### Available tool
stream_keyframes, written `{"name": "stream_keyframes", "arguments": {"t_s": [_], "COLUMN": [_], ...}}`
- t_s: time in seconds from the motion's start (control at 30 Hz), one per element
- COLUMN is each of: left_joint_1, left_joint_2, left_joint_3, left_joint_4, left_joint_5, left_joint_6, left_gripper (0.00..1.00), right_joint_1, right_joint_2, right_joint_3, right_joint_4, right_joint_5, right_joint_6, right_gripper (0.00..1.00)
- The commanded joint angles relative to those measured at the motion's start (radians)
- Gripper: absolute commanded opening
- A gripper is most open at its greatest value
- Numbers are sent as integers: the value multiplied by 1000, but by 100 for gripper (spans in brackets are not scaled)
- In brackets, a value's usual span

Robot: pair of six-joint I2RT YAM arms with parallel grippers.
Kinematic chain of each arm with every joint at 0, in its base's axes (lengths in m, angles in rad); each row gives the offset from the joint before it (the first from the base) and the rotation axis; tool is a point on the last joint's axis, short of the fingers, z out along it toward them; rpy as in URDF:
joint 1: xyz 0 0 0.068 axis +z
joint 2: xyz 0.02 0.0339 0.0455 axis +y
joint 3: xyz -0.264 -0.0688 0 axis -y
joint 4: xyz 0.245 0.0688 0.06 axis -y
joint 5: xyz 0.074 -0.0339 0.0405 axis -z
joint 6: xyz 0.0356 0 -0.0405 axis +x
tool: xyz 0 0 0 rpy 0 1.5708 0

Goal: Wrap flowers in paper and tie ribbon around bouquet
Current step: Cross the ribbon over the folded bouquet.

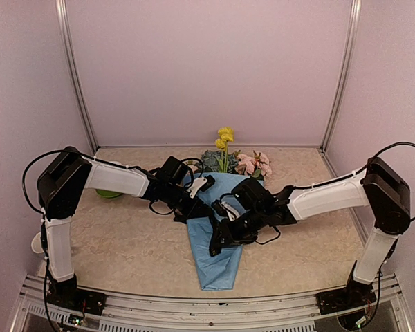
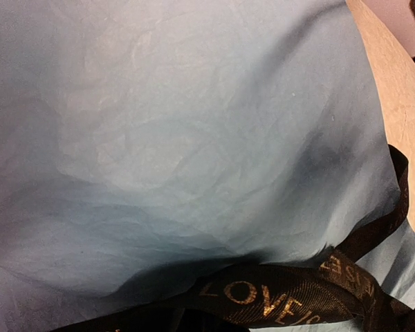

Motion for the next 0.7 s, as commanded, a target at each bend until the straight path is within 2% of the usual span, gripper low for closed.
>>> {"name": "stream_keyframes", "arguments": {"t_s": [0.0,0.13,0.17,0.33,0.47,0.53,0.67], "left_joint_1": [4,13,15,20,25,29,28], "left_joint_2": [-7,-2,-3,-1,-25,-45,-89], "left_joint_3": [26,33,34,35,11,-9,-46], "left_joint_4": [6,6,6,6,38,70,119], "left_joint_5": [33,32,33,34,41,46,43], "left_joint_6": [-3,-6,-4,-5,-19,-29,-32], "left_gripper": [0,0,0,0,0,0,0], "right_joint_1": [42,119,142,170,158,127,39], "right_joint_2": [20,33,36,59,78,63,1], "right_joint_3": [41,97,110,118,136,115,48], "right_joint_4": [93,42,10,-111,-200,-193,-166], "right_joint_5": [-76,-115,-113,-29,97,130,201], "right_joint_6": [-84,-275,-368,-457,-452,-412,-308], "right_gripper": [0,0,0,0,17,30,36]}}
